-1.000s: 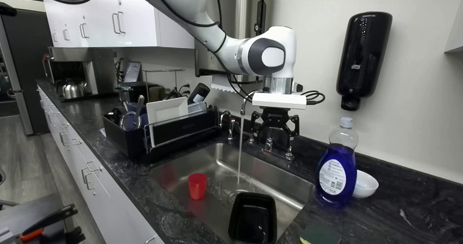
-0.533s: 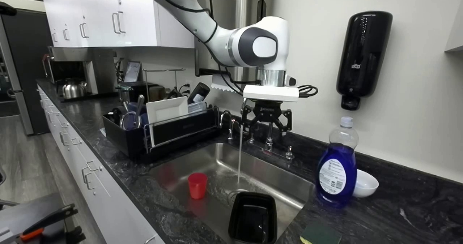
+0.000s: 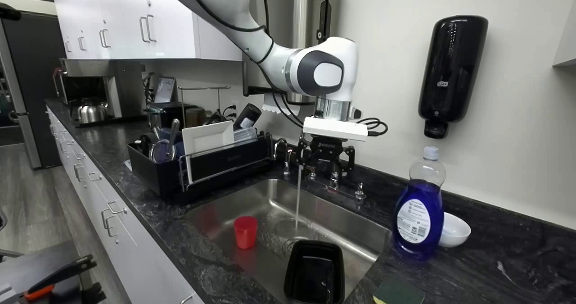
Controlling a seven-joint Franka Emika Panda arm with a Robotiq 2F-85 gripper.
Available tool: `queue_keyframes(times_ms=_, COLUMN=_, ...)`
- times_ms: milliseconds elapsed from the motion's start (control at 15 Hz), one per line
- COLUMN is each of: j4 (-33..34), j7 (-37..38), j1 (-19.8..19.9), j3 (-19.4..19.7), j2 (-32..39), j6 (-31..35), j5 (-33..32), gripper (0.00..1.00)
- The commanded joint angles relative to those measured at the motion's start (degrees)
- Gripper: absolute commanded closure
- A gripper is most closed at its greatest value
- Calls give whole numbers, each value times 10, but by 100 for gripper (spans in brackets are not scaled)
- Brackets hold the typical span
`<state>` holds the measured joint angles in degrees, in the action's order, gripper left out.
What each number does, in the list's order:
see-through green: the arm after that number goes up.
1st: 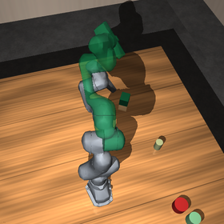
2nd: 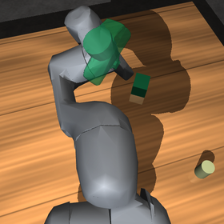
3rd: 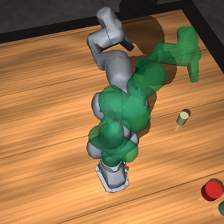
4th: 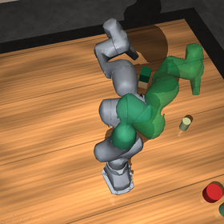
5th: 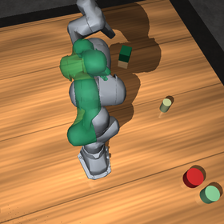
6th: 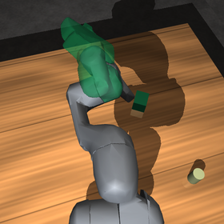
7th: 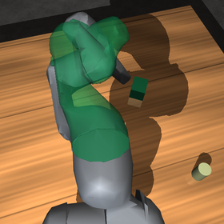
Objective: Open the tap and close it
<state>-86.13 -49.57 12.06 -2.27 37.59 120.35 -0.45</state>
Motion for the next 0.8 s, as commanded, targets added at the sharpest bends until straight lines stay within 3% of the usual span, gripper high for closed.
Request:
queue_keyframes(times_ms=0, j4=53, j7=-52, j1=13, j3=-18, j2=41, j6=-30, j5=20, gripper=0)
queue_keyframes(times_ms=733, j4=160, j7=-118, j1=21, j3=-25, j2=109, j6=-86, j5=61, gripper=0)
